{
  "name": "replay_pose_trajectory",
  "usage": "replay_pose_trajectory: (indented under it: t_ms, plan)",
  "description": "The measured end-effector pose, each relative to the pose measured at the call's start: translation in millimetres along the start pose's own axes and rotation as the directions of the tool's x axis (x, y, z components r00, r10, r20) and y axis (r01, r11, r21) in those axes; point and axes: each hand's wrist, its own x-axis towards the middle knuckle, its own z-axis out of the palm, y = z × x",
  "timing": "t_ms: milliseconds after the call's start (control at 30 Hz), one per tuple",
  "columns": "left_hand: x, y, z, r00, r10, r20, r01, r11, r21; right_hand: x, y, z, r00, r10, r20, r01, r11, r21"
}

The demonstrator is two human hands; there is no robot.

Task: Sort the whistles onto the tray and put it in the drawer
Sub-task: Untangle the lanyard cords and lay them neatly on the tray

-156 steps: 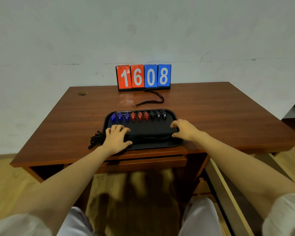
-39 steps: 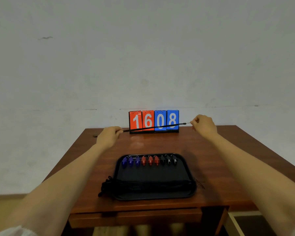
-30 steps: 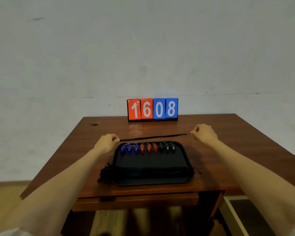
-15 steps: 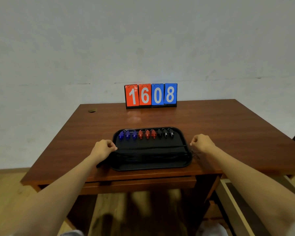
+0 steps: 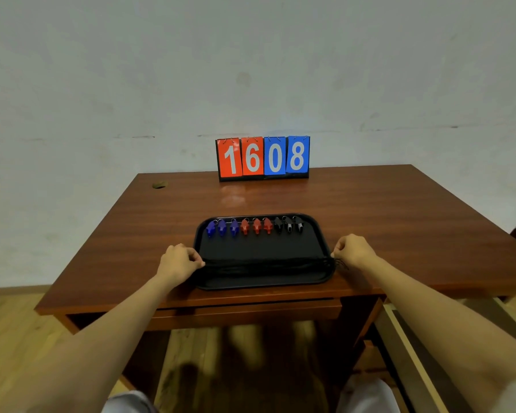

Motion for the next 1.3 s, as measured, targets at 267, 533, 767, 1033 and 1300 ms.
replay_pose_trajectory:
  t_ms: [267,533,767,1033,1300]
  plan:
    - [-1.9,5.7,8.1,1.000,-0.020,-0.003,0.020,0.993,0.119,-2.2,5.0,1.3,0.998,-0.056,-0.015,0.055,0.998,-0.005]
    - [-6.5,8.7,30.8,0.926,0.361,0.113,-0.378,0.899,0.222,-9.5,-11.8,19.6,0.889,-0.409,0.205,0.443,0.880,-0.169]
    - [-13.8,8.8,43.7,0.879,0.359,0.313,-0.449,0.843,0.296,-12.9,-8.6,52.1,0.857,-0.378,0.350,0.499,0.778,-0.380]
    - [-10.4,10.8,45.8,0.853,0.244,0.460,-0.385,0.891,0.241,-4.5,-6.4,54.7,0.878,-0.316,0.358,0.446,0.811,-0.378]
    - [-18.3,9.3,50.8,0.864,0.487,0.130,-0.504,0.832,0.232,-4.5,-9.9,50.7,0.907,-0.358,0.222,0.417,0.839,-0.350]
